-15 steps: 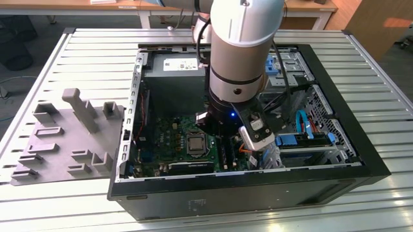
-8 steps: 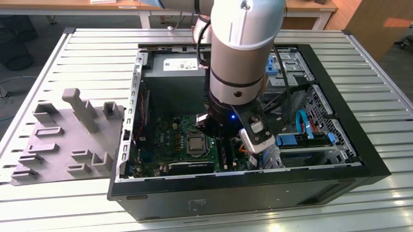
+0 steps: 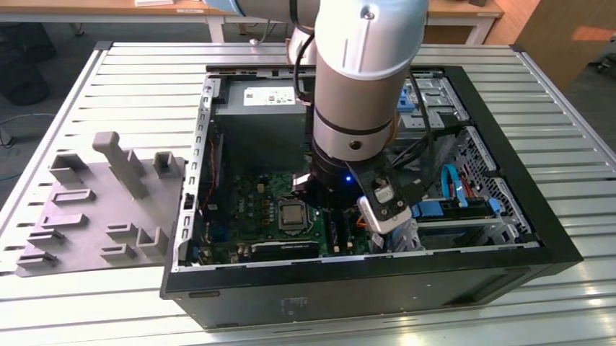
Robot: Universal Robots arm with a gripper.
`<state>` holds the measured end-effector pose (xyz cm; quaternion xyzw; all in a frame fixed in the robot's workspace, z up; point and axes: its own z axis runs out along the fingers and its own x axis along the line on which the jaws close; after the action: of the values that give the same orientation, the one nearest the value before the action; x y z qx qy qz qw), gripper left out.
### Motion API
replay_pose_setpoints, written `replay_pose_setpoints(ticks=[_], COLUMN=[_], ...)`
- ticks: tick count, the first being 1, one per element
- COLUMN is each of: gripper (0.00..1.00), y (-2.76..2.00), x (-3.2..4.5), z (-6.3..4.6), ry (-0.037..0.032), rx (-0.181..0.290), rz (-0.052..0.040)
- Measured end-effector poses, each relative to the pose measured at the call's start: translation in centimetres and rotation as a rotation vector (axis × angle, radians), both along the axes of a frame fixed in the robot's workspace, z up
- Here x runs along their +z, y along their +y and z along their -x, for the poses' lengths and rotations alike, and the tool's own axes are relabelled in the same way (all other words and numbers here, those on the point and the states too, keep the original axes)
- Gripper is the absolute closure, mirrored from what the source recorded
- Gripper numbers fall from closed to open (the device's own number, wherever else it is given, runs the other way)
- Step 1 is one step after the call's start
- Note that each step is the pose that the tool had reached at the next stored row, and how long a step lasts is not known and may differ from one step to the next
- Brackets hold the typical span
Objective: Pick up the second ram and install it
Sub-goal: 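Press down the second ram until it locks into place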
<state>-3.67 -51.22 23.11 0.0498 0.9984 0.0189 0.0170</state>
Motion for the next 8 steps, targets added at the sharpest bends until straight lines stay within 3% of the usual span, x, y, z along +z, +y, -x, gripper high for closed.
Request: replay_pose_setpoints(ticks=[8], gripper=[0.89], y=[-0.01], x=[-0.19], z=[0.0], ry=[0.0001], rx=[0.0], rz=[0.0002])
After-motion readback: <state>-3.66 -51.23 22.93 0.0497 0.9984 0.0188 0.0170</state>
